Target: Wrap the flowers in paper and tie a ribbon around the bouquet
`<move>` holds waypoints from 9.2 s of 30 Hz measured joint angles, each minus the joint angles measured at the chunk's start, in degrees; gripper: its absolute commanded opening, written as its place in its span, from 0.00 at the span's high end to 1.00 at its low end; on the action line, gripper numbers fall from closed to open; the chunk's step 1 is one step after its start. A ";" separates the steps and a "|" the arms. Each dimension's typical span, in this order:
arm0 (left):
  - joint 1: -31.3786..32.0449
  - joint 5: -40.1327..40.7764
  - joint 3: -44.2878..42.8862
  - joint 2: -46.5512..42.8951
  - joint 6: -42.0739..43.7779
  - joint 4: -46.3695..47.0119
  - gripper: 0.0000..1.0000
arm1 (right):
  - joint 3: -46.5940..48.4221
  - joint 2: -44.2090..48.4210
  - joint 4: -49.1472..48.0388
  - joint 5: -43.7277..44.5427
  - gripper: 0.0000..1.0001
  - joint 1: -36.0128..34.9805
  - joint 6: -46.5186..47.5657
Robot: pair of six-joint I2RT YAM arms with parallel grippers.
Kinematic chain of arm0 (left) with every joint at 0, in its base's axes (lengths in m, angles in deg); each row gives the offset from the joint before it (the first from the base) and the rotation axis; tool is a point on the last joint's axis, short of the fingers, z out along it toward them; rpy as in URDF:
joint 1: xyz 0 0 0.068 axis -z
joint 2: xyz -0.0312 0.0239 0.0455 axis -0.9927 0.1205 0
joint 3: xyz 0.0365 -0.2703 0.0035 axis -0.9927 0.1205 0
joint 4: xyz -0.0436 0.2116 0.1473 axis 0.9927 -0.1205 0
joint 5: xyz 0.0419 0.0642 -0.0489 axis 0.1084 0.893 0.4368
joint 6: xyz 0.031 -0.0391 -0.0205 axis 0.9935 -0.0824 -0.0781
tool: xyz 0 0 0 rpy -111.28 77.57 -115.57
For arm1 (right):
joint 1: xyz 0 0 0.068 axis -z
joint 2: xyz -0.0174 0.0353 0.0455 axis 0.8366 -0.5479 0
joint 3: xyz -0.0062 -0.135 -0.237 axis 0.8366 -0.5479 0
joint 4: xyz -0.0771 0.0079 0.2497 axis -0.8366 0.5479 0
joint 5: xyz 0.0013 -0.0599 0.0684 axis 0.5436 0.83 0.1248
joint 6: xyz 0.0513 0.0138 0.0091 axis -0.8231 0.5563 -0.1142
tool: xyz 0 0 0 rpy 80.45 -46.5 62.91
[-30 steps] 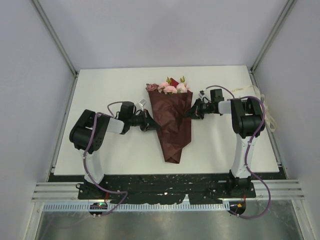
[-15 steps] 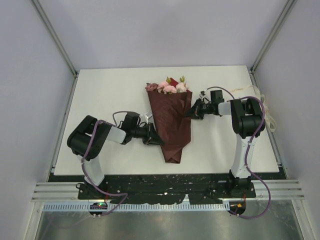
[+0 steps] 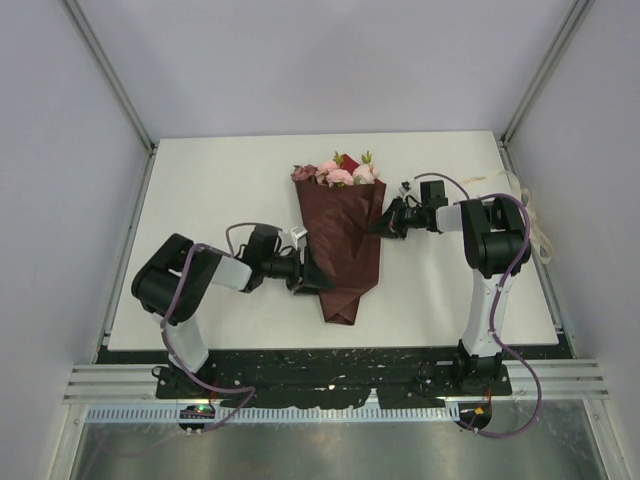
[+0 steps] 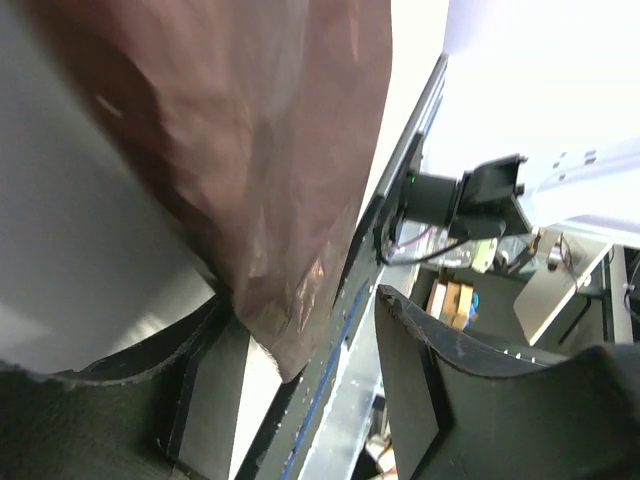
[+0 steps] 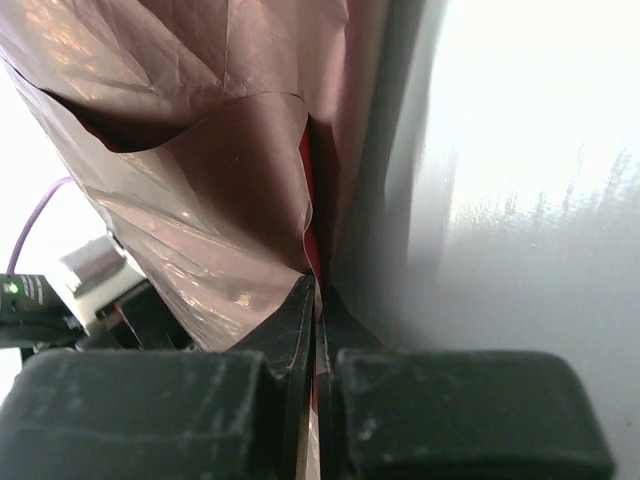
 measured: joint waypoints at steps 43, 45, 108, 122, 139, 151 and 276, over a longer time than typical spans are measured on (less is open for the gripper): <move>-10.78 3.37 -11.08 8.37 -0.76 0.81 0.48 | 1.53 0.37 7.08 -1.49 0.94 -0.24 7.48; -11.93 4.44 -15.98 11.15 -1.11 0.57 0.94 | 1.90 0.37 8.66 -1.81 0.94 -0.24 8.76; 11.28 13.81 -42.80 11.65 35.65 -53.66 0.55 | 5.49 -0.68 6.73 -1.68 0.34 -1.68 2.58; 10.67 14.62 -47.93 17.33 35.32 -58.25 0.55 | 29.64 7.63 42.56 21.05 0.17 17.38 41.88; 10.56 14.19 -49.03 17.86 36.11 -59.45 0.53 | 48.59 -8.85 48.87 54.62 0.24 23.93 59.04; 10.21 13.75 -49.70 18.27 36.24 -60.04 0.53 | 48.52 -10.67 48.87 57.90 0.32 27.10 58.99; 7.45 11.61 -49.75 19.43 36.00 -59.95 0.54 | 4.31 54.36 82.23 12.48 0.92 22.12 87.08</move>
